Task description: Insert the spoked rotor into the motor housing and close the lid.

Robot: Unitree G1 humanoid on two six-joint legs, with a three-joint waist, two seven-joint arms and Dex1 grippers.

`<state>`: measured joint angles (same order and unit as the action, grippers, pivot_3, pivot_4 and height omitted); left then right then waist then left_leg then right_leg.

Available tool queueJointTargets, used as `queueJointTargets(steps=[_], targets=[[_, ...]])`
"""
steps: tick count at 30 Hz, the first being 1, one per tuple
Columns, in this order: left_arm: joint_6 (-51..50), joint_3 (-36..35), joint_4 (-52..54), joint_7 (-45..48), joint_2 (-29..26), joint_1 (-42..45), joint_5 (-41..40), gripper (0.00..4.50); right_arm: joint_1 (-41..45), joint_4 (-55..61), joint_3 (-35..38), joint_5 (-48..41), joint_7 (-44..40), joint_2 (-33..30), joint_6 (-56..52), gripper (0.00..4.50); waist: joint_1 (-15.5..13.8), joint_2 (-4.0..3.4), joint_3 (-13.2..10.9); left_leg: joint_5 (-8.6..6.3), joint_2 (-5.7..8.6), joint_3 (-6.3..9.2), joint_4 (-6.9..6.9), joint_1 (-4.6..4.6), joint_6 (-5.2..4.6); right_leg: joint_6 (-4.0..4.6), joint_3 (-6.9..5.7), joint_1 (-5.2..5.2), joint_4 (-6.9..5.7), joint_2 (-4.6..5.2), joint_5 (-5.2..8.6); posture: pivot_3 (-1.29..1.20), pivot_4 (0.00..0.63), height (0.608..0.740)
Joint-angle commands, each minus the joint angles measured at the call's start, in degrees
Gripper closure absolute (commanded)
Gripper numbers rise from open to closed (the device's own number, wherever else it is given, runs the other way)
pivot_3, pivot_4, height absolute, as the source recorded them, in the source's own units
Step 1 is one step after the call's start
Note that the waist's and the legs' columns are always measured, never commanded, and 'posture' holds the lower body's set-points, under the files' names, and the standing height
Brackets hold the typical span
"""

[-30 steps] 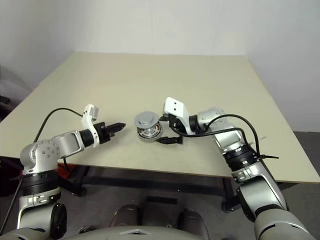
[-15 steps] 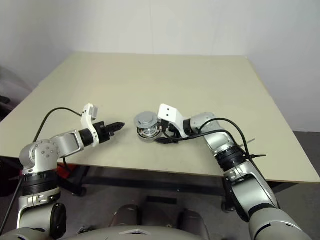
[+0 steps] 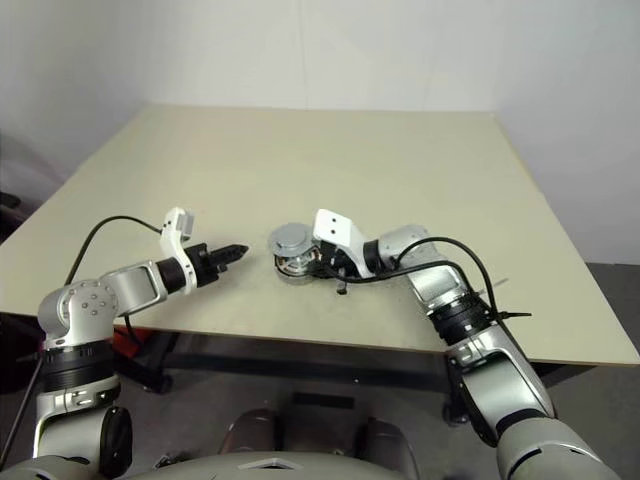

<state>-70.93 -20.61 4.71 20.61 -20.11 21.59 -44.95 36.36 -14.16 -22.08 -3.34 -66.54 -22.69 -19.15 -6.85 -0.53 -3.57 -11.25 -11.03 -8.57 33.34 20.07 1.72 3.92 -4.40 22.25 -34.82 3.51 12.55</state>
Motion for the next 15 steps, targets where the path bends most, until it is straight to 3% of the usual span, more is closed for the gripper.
queueJointTargets(steps=[1, 15], targets=[[0.7, -1.4, 1.1, -0.2, -0.9, 0.2, -0.8, 4.50, 0.3, -1.8, 0.2, -0.7, 0.4, 1.7, -0.7, 4.09, 0.0, 0.00, 0.0, 0.00, 0.00, 0.00, 0.00, 0.00, 0.00, 0.00, 0.00, 0.00, 0.00, 0.00, 0.00, 0.00, 0.000, 0.740], [0.1, -2.6, 2.2, -1.4, -1.3, -0.5, -1.5, 4.50, 1.4, -4.8, 0.4, 0.1, 0.2, 3.3, 0.3, 4.09, 0.6, 0.02, 0.0, 0.01, -0.01, 0.02, 0.01, -0.13, 0.03, 0.00, 0.00, -0.17, -0.01, 0.00, 0.00, 0.00, 0.000, 0.740]])
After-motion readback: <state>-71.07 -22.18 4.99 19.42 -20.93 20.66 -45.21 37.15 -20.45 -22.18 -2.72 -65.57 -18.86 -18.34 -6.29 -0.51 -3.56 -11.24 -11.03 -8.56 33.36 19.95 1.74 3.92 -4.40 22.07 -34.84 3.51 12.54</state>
